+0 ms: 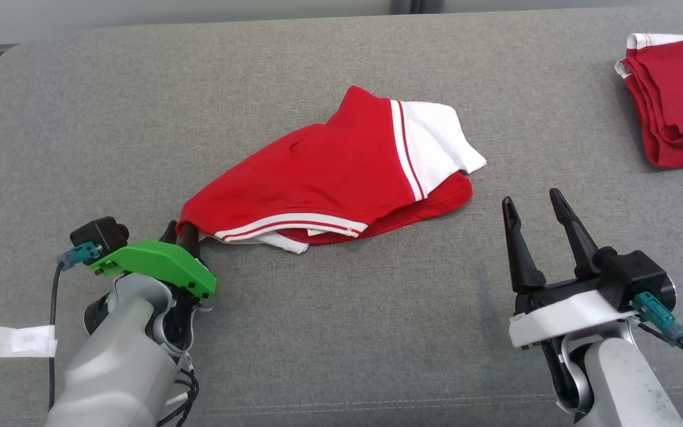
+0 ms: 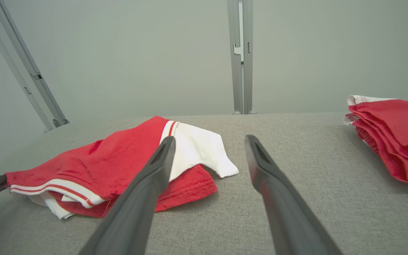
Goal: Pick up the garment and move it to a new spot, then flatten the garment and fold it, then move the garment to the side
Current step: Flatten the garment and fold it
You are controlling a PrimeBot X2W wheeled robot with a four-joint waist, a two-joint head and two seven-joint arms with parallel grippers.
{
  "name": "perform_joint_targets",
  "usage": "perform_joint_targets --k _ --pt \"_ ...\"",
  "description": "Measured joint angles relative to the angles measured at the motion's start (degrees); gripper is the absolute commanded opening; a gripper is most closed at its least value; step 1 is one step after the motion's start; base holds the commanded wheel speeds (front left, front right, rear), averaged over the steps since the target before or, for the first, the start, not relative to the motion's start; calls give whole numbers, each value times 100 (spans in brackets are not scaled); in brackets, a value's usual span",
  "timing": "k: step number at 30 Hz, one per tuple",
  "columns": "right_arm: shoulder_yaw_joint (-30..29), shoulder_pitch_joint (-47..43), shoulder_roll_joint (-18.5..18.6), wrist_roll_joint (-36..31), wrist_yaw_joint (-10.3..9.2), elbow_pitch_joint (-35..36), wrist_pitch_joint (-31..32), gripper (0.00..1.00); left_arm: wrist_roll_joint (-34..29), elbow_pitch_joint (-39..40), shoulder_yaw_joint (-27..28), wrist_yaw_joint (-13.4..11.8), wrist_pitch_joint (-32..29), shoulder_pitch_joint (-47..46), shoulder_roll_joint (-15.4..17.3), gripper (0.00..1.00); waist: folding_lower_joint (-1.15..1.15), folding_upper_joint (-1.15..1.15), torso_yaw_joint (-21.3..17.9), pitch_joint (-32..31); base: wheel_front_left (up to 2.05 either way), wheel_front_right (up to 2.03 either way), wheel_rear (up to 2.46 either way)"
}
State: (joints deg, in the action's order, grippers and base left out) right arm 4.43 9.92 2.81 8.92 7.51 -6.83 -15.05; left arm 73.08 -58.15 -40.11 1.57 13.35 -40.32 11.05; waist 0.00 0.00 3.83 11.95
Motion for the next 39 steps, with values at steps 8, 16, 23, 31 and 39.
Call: perform_joint_targets --k 8,16,23,31,39 --pt "109 104 -2 -107 0 -70 0 100 -987 539 592 -168 162 18 60 100 0 0 146 -6 0 0 0" --pt "148 74 -3 -44 0 -153 0 100 -2635 1758 1029 -828 168 1166 78 100 0 0 255 -201 0 0 0" --pt "110 -9 -1 -26 0 -142 0 100 -3134 2190 1001 -1068 168 1461 285 100 0 0 128 -289 0 0 0" --pt "143 -18 0 9 0 -143 0 100 -3838 2397 120 -1005 107 1382 -223 100 0 0 -201 -313 0 0 0" --pt "170 27 -1 14 0 -118 0 100 -4305 1749 -442 -855 31 580 -593 100 0 0 -624 -222 0 0 0"
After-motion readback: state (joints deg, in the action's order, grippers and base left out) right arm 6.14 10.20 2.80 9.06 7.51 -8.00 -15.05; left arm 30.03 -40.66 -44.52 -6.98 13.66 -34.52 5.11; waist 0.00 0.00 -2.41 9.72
